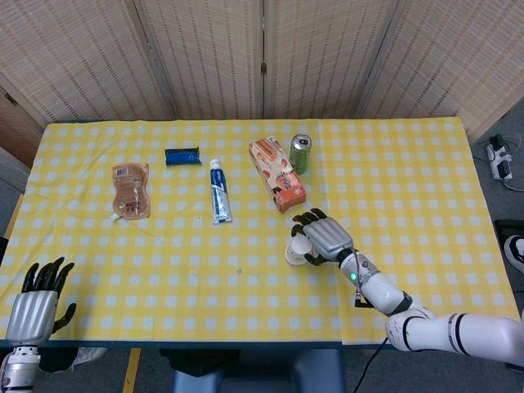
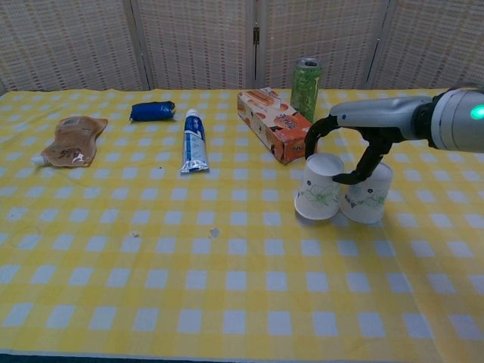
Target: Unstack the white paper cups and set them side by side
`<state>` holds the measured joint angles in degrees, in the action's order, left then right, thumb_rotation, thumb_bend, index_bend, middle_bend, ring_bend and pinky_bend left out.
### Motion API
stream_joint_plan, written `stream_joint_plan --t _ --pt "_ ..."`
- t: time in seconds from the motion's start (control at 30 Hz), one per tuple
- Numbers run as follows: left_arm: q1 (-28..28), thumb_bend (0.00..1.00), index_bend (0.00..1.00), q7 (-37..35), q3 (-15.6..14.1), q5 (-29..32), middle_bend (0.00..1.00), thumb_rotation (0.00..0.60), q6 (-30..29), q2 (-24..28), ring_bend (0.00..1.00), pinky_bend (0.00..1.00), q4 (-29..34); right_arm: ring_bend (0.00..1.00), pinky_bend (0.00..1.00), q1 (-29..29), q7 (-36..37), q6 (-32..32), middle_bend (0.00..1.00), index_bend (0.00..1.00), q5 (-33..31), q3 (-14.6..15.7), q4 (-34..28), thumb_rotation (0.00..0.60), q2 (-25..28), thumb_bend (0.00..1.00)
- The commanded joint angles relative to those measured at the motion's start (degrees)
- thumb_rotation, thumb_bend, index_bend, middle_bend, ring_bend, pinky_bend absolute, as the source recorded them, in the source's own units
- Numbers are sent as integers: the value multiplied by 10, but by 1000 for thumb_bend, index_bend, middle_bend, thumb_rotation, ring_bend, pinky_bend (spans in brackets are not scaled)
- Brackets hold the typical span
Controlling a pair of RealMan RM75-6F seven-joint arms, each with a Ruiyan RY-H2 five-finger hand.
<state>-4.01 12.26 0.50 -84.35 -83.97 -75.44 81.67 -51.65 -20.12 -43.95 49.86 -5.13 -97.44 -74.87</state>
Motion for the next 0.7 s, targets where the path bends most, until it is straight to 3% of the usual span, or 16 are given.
stream_joint_plan --t 0.03,0.7 --pt "0 382 165 -1 0 0 105 600 1 -1 116 0 -2 101 49 -1 0 0 156 399 -2 2 2 600 -2 428" --pt "1 382 165 -11 0 2 105 600 4 -5 117 0 -13 101 49 -9 -6 -4 154 387 -12 10 23 600 -21 427"
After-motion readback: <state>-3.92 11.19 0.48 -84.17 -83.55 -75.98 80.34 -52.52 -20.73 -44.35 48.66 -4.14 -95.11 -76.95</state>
